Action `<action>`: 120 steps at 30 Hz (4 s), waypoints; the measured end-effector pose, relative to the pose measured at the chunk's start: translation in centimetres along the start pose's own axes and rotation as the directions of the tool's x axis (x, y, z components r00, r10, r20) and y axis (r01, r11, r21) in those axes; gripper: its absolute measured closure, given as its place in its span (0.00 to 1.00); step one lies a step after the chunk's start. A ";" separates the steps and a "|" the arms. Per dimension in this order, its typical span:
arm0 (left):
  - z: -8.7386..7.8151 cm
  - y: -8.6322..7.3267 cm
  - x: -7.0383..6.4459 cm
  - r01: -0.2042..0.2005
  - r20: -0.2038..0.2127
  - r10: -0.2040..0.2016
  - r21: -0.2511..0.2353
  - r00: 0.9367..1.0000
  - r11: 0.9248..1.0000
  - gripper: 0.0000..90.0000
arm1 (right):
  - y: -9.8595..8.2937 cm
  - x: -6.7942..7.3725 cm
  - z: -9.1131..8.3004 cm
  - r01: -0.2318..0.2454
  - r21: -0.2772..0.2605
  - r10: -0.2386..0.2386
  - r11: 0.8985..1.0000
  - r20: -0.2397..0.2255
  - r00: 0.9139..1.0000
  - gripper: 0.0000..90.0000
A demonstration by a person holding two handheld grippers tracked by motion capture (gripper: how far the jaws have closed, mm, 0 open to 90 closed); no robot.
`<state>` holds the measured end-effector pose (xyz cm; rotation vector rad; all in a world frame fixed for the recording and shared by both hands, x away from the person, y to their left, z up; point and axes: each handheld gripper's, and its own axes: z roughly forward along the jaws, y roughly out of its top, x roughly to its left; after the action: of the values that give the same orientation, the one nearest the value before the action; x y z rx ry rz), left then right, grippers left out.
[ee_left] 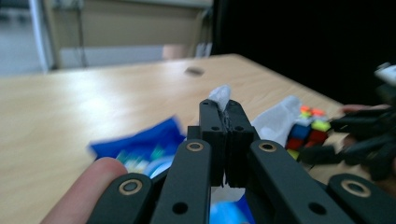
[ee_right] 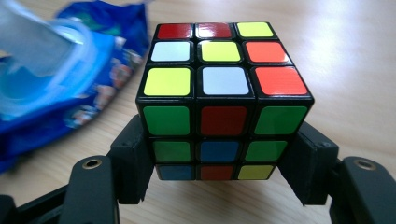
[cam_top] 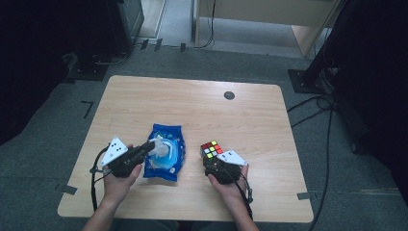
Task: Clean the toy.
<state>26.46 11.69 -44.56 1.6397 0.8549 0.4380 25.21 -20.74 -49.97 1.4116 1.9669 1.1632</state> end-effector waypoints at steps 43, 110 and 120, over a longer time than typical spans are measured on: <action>3.6 -0.9 -8.2 -0.209 0.258 0.192 0.043 0.947 0.977 0.96 | 0.8 7.4 -1.5 0.224 -0.097 -0.241 0.970 -0.237 0.941 0.39; 3.8 -1.0 -4.1 -0.256 0.147 0.230 0.199 0.962 0.946 0.34 | 3.5 4.7 -3.5 0.136 -0.168 -0.169 0.976 -0.201 0.965 0.39; 4.2 -1.9 -6.2 -0.434 0.086 0.426 0.155 0.901 0.887 0.20 | 5.1 5.1 -4.6 0.061 -0.133 -0.099 0.989 -0.301 0.949 0.39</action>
<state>24.71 4.47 -46.39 2.0004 0.4935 0.6420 22.59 -17.16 -42.61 1.1321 2.0938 1.5126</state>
